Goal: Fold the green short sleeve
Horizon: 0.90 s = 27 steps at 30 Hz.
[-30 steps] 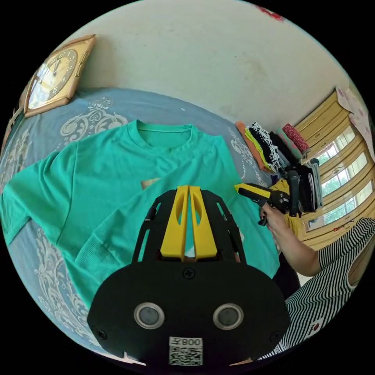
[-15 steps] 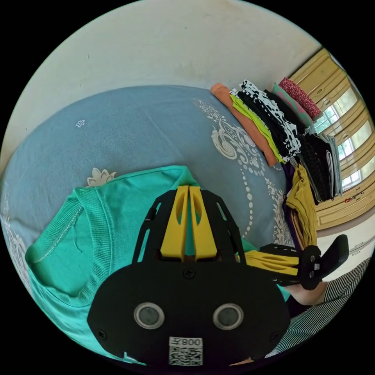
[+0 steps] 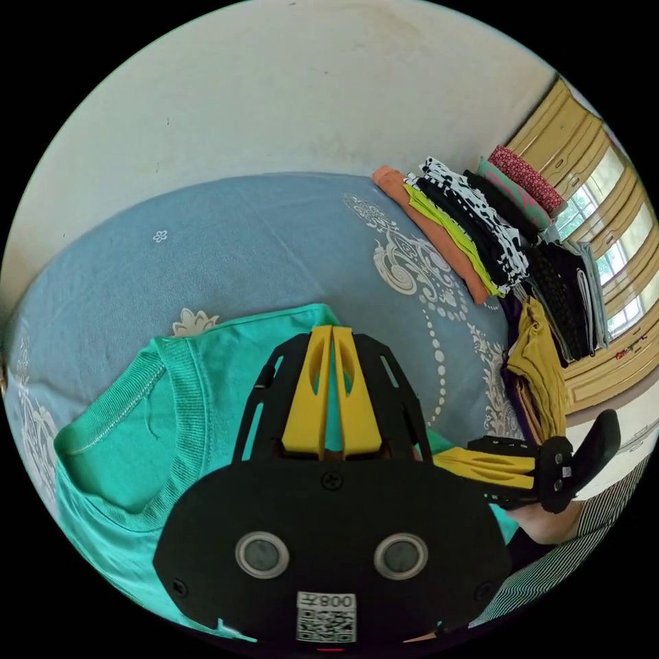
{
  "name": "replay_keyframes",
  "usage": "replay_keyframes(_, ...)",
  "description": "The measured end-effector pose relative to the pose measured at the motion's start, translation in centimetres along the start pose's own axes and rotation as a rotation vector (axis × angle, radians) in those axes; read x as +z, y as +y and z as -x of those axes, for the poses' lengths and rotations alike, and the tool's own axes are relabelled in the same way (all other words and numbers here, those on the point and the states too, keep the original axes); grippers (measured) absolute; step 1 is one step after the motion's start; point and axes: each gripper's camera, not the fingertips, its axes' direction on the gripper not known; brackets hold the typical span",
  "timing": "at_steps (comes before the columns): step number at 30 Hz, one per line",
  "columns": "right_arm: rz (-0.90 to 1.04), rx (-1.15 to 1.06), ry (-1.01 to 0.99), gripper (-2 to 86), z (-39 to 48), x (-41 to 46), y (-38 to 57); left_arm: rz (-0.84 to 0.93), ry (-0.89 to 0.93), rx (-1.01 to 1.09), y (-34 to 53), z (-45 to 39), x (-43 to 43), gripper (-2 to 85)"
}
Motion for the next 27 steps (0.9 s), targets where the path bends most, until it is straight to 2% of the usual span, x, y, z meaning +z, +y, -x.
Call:
replay_keyframes(4,0.005,0.020,-0.018,0.1,-0.2,0.2,-1.0,-0.026,0.028,-0.021,2.0,1.8,-1.1,0.1)
replay_keyframes(8,-0.070,-0.036,-0.010,0.0,1.1,-1.1,-3.2,-0.117,0.035,-0.001,9.1,3.4,-5.4,0.1)
replay_keyframes(12,-0.063,-0.069,0.023,0.0,1.5,0.4,-7.5,-0.147,0.000,-0.150,19.6,7.9,-9.3,0.2)
replay_keyframes(15,0.046,-0.064,0.025,0.0,1.3,4.1,-11.0,-0.108,-0.029,-0.298,26.3,12.1,-9.8,0.2)
replay_keyframes(18,0.077,-0.056,-0.012,-0.1,1.8,5.4,-12.6,-0.116,0.033,-0.363,31.0,15.1,-10.3,0.2)
replay_keyframes(23,0.016,-0.104,-0.006,0.0,6.0,3.3,-13.2,-0.213,-0.065,-0.387,39.3,17.4,-14.3,0.2)
replay_keyframes(25,0.054,-0.126,0.014,0.0,7.6,4.7,-13.2,-0.196,-0.116,-0.432,42.8,19.0,-14.6,0.2)
replay_keyframes(26,0.105,-0.120,0.029,0.0,8.3,6.2,-13.3,-0.136,-0.111,-0.467,44.9,20.6,-14.0,0.2)
replay_keyframes(27,0.086,-0.112,0.025,0.0,8.6,6.3,-13.4,-0.156,-0.050,-0.492,47.1,22.1,-14.0,0.2)
